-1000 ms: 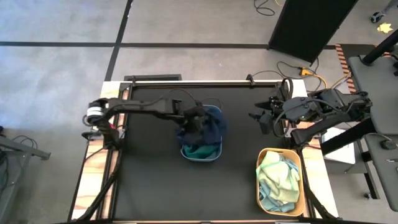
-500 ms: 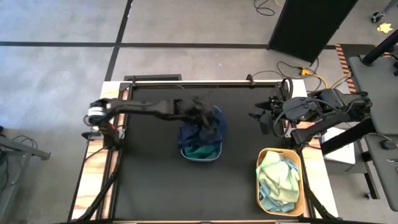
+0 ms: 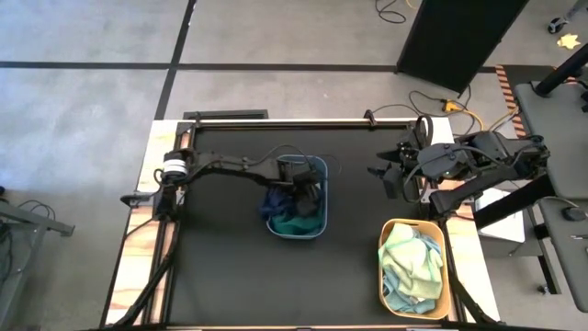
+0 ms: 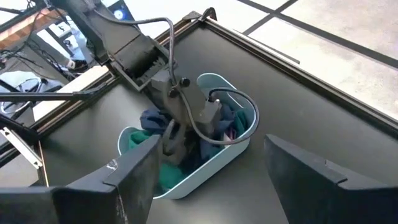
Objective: Sort microfiber towel by color & place in baskets
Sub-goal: Put the dark blue microfiber cloth into the blue bin
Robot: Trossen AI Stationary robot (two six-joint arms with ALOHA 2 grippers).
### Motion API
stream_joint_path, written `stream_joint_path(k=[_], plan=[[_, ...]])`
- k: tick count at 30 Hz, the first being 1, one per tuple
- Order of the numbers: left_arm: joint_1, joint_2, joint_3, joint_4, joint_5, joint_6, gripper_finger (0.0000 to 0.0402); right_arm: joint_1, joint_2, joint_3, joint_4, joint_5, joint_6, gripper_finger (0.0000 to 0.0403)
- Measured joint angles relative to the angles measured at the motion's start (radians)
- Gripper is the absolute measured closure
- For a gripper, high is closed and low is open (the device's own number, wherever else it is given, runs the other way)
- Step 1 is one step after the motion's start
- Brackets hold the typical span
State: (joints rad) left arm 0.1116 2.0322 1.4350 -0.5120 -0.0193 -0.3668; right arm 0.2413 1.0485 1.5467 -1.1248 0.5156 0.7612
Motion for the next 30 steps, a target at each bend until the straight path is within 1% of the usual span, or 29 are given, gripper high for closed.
stream_joint_path(k=[3, 5, 7, 10, 13, 15, 18, 20, 23, 25, 27, 29, 30], plan=[[0.000, -0.005, 0.019, -0.020, 0.001, -0.002, 0.0170, 0.000, 0.000, 0.000, 0.000, 0.000, 0.000, 0.0130], [-0.001, -0.029, 0.041, -0.049, 0.004, -0.002, 0.0168, 0.000, 0.000, 0.000, 0.000, 0.000, -0.001, 0.0131], [-0.007, -0.079, 0.068, -0.069, 0.014, 0.018, 0.0166, 0.000, 0.000, 0.000, 0.000, 0.000, -0.002, 0.0135], [-0.015, -0.167, 0.109, -0.112, 0.066, 0.085, 0.0165, 0.000, 0.000, 0.000, 0.000, 0.000, -0.014, 0.0141], [-0.019, -0.254, 0.116, -0.218, 0.084, 0.147, 0.0165, 0.000, 0.000, 0.000, -0.001, 0.000, -0.021, 0.0146], [-0.019, -0.317, 0.094, -0.305, 0.075, 0.153, 0.0165, 0.000, 0.000, 0.000, -0.001, 0.001, -0.021, 0.0149], [-0.018, -0.408, 0.023, -0.449, -0.009, 0.116, 0.0167, 0.000, 0.000, 0.000, -0.001, 0.003, -0.021, 0.0149], [-0.013, -0.458, -0.061, -0.525, -0.062, 0.090, 0.0168, 0.000, 0.000, 0.000, 0.000, 0.008, -0.014, 0.0146], [0.005, -0.522, -0.222, -0.539, -0.074, 0.042, 0.0168, 0.000, 0.000, 0.000, 0.000, 0.009, -0.002, 0.0140], [0.015, -0.540, -0.336, -0.477, -0.078, 0.010, 0.0168, 0.000, 0.001, -0.001, 0.003, 0.009, 0.002, 0.0135], [0.019, -0.539, -0.438, -0.367, -0.078, 0.000, 0.0168, 0.000, 0.001, -0.001, 0.004, 0.009, 0.016, 0.0132], [0.018, -0.534, -0.508, -0.248, -0.066, -0.001, 0.0168, 0.000, 0.001, -0.002, 0.004, 0.009, 0.034, 0.0129], [0.018, -0.532, -0.525, -0.196, -0.040, -0.002, 0.0168, 0.000, 0.001, -0.002, 0.004, 0.009, 0.041, 0.0128]])
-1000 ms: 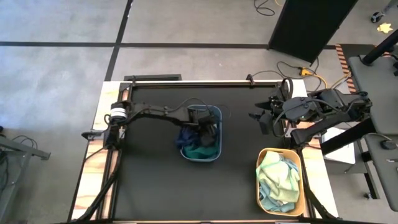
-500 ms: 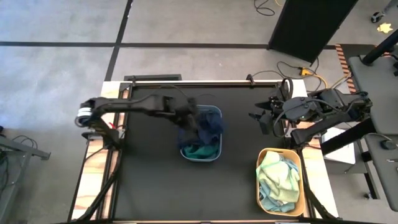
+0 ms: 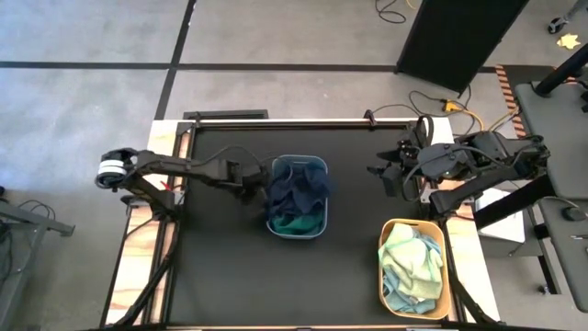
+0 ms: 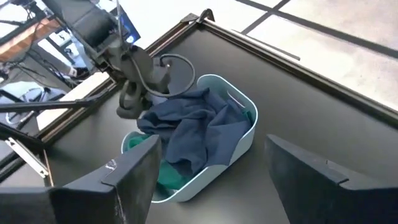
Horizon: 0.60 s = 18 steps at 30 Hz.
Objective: Sort microfiber towel by color & place in baskets
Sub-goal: Put the dark blue microfiber cloth into the blue bin
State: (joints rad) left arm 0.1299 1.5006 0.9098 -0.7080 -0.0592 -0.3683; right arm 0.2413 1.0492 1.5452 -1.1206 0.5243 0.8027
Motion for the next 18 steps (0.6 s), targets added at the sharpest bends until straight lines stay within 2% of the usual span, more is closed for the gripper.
stream_joint_path(k=[4, 11, 14, 18], plan=[[-0.010, -0.008, 0.025, 0.072, 0.110, -0.023, 0.0168, 0.000, 0.000, 0.000, 0.000, -0.002, 0.034, 0.0127], [-0.026, -0.050, 0.245, 0.135, 0.121, 0.058, 0.0168, 0.000, 0.007, -0.001, 0.000, -0.007, 0.051, 0.0141], [-0.008, -0.010, 0.304, 0.212, 0.117, 0.103, 0.0168, 0.000, 0.012, -0.002, 0.001, -0.008, 0.051, 0.0148], [0.018, 0.116, 0.338, 0.239, 0.120, 0.124, 0.0168, 0.000, 0.018, -0.002, -0.001, -0.008, 0.051, 0.0153]])
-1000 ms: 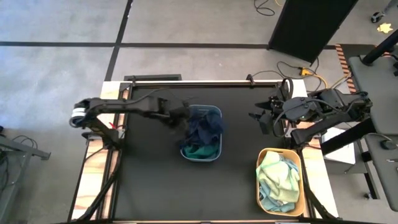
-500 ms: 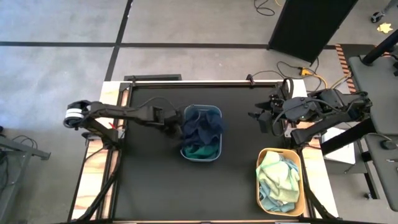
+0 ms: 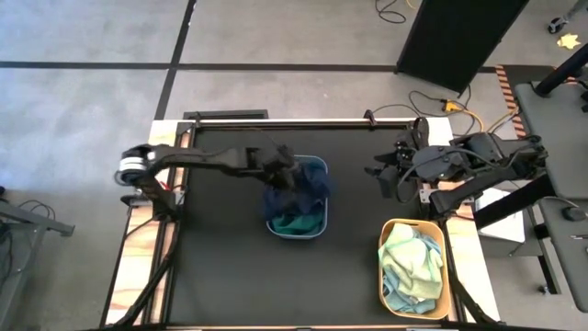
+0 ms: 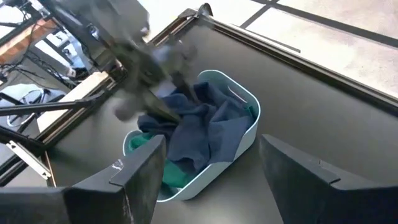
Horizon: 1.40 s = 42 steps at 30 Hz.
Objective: Sort microfiber towel by color & place in baskets
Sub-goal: Put the dark blue microfiber cloth into the blue bin
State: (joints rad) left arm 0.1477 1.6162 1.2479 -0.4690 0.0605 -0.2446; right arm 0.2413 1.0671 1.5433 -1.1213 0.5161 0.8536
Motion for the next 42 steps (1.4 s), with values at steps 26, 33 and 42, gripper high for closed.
stream_joint_path(k=[26, 33, 42], plan=[[0.011, -0.154, -0.375, -0.201, -0.130, 0.041, 0.0168, 0.000, 0.010, -0.005, -0.004, -0.016, -0.062, 0.0133], [-0.033, -0.175, -0.399, 0.049, -0.045, 0.008, 0.0168, 0.000, 0.009, -0.005, -0.003, -0.019, -0.027, 0.0146], [-0.046, -0.090, -0.250, 0.279, 0.005, 0.023, 0.0168, 0.000, 0.016, -0.005, -0.003, -0.019, -0.023, 0.0147]])
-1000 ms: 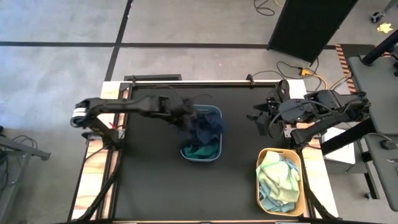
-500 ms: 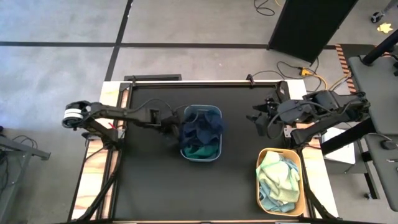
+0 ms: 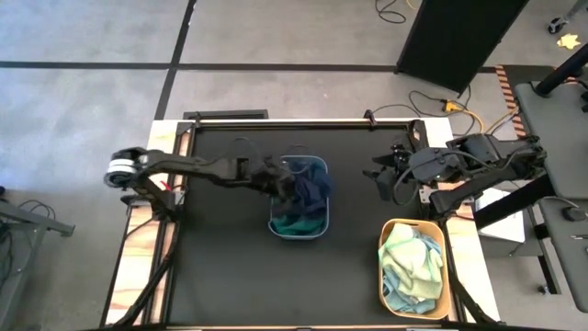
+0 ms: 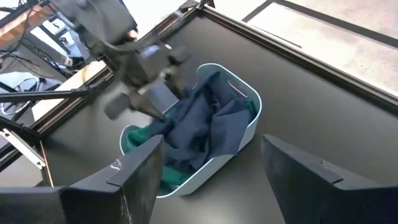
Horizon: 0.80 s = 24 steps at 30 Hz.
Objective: Sort microfiber towel by color & place in baskets
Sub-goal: Put the dark blue microfiber cloth into the blue bin
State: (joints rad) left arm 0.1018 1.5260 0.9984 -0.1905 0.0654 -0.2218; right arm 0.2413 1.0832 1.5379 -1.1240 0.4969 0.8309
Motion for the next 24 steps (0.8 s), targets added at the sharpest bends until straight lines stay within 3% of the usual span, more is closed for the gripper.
stream_joint_path(k=[11, 16, 20, 24], plan=[[0.005, 0.377, 0.284, -0.026, -0.002, 0.006, 0.0168, 0.000, -0.001, 0.000, -0.001, -0.001, 0.001, 0.0128], [0.028, 0.509, 0.414, -0.256, -0.026, 0.007, 0.0168, 0.000, -0.001, 0.000, -0.001, -0.024, 0.009, 0.0127], [0.036, 0.552, 0.462, -0.420, -0.077, 0.044, 0.0168, 0.001, -0.001, -0.001, -0.001, -0.051, 0.009, 0.0136], [0.036, 0.528, 0.457, -0.434, -0.093, 0.042, 0.0168, 0.001, -0.001, -0.001, -0.001, -0.052, 0.007, 0.0145]])
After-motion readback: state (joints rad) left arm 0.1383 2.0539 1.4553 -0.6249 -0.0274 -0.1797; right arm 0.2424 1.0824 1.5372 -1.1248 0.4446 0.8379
